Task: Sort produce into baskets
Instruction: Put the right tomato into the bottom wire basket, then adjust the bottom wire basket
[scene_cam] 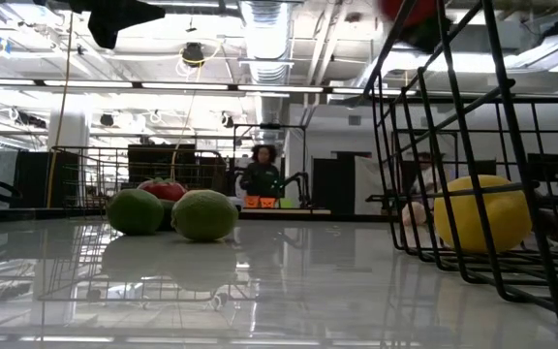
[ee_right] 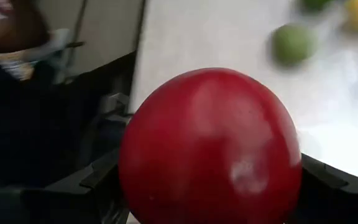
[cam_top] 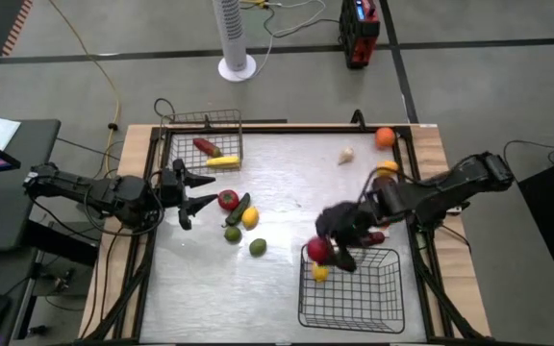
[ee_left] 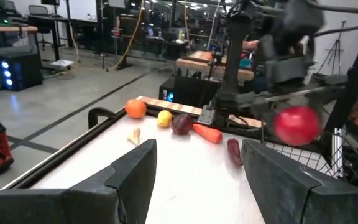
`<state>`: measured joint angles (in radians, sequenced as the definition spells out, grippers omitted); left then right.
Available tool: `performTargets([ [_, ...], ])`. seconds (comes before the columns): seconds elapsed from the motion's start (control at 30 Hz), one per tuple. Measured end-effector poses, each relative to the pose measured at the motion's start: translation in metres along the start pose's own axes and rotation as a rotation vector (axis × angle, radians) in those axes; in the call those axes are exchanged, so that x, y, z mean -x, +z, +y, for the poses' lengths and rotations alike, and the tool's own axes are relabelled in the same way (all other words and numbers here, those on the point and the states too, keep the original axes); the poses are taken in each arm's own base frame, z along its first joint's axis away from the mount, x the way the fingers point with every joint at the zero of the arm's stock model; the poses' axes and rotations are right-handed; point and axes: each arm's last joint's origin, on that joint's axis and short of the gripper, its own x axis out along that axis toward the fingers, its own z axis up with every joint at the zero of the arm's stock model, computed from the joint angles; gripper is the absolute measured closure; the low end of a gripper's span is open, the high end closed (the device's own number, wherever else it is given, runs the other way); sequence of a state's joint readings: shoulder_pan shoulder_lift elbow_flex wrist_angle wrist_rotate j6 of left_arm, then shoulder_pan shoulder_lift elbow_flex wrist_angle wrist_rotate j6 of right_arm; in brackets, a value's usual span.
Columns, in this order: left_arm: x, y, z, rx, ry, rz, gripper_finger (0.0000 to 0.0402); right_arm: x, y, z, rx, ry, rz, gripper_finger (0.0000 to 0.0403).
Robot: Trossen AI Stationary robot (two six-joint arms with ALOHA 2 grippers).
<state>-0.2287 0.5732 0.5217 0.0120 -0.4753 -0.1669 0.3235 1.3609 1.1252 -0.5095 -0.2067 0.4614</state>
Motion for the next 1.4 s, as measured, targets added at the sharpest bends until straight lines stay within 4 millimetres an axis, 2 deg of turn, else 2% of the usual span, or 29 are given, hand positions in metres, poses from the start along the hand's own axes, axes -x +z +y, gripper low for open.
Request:
performTargets([
  [0.17, 0.000, 0.000, 0.000, 0.005, 0.001, -0.002, 0.0178, -0.006, -0.020, 0.032, -0.046, 0.012, 0.044, 0.0057],
  [0.33, 0.000, 0.001, 0.000, 0.008, 0.001, -0.005, 0.0178, -0.007, -0.031, 0.031, -0.197, -0.116, 0.080, 0.0034],
  [0.57, 0.000, 0.001, 0.000, 0.009, 0.002, -0.005, 0.0178, -0.006, -0.040, 0.031, -0.253, -0.137, 0.160, 0.0006],
  [0.77, 0.000, 0.000, 0.000, 0.007, 0.003, -0.002, 0.0178, -0.002, -0.043, 0.017, -0.305, -0.202, 0.245, 0.0009],
  [1.03, 0.000, 0.000, 0.000, 0.007, 0.003, -0.002, 0.0178, 0.016, -0.050, -0.026, -0.350, -0.525, 0.385, 0.0014],
  [1.1, 0.000, 0.000, 0.000, 0.007, 0.003, -0.002, 0.0178, 0.020, -0.046, -0.036, -0.351, -0.560, 0.384, 0.0014],
  [1.2, 0.000, 0.000, 0.000, 0.007, 0.003, -0.002, 0.0178, 0.019, -0.039, -0.043, -0.375, -0.490, 0.365, 0.0014],
  [1.3, 0.000, 0.000, 0.000, 0.004, 0.003, -0.001, 0.0178, 0.016, -0.032, -0.041, -0.373, -0.357, 0.342, 0.0014],
  [1.4, 0.000, 0.000, 0.000, -0.001, 0.003, -0.001, 0.0178, 0.016, -0.029, -0.039, -0.340, -0.330, 0.337, 0.0014],
])
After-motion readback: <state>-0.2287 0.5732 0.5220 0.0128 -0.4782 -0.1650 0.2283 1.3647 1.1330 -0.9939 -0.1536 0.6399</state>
